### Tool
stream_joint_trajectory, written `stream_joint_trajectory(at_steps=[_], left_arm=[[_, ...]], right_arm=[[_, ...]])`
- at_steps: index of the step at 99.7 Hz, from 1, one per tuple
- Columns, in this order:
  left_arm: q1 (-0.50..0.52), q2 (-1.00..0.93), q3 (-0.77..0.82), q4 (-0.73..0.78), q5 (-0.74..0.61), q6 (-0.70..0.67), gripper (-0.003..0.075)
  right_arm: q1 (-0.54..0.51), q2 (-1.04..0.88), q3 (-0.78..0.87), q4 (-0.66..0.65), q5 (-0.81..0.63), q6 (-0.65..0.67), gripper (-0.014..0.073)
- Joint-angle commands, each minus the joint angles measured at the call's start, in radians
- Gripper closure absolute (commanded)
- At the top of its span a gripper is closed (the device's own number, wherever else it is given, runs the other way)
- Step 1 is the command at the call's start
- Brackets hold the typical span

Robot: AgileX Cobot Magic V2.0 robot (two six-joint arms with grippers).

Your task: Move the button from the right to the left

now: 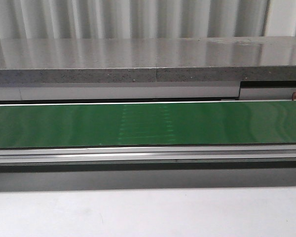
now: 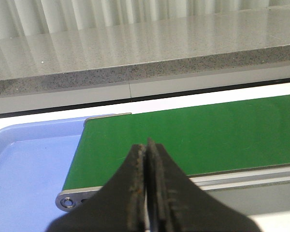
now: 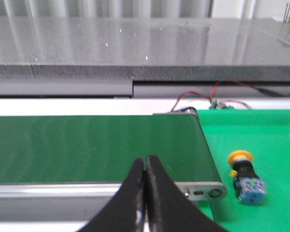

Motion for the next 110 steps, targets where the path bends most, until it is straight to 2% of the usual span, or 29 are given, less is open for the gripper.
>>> stream_joint_trajectory(at_steps=[1, 26, 38, 51, 79, 90, 100, 104, 110], left_arm=[[0.002, -0.035, 0.024, -0.009, -0.083, -0.011, 0.074], [0.002, -0.035, 0.024, -0.009, -0.083, -0.011, 0.074], [0.002, -0.035, 0.024, -0.009, -0.083, -0.011, 0.074], [0.002, -0.035, 0.024, -0.009, -0.083, -0.011, 0.074], [0.002, -0.035, 0.024, -0.009, -0.083, -0.011, 0.074], [0.002, -0.035, 0.024, -0.009, -0.083, -0.011, 0.074], [0.002, -0.035, 0.024, -0.009, -0.083, -0.011, 0.074], [0.002, -0.035, 0.024, -0.009, -0.083, -0.011, 0.074], [0.002, -0.035, 0.024, -0.009, -0.083, -0.011, 0.074]], right_arm=[[0.001, 0.089, -0.112, -0.021, 0.019, -0.001, 0.0661], [0.001, 0.35, -0.304, -0.014, 0.095, 0.006, 0.0661], [0.002, 0.454, -0.362, 0.01, 0.11, 0.006, 0.0661], [0.002, 0.55, -0.431, 0.037, 0.189, 0.006, 0.066], [0.002, 0.749, -0.527, 0.057, 0.214, 0.006, 0.0634], [0.002, 0.832, -0.582, 0.058, 0.272, 0.006, 0.0503], [0.002, 0.912, -0.641, 0.06, 0.321, 0.006, 0.0288], [0.002, 0.943, -0.666, 0.065, 0.343, 0.006, 0.0166], [0.002, 0.985, -0.703, 0.069, 0.375, 0.006, 0.0053]])
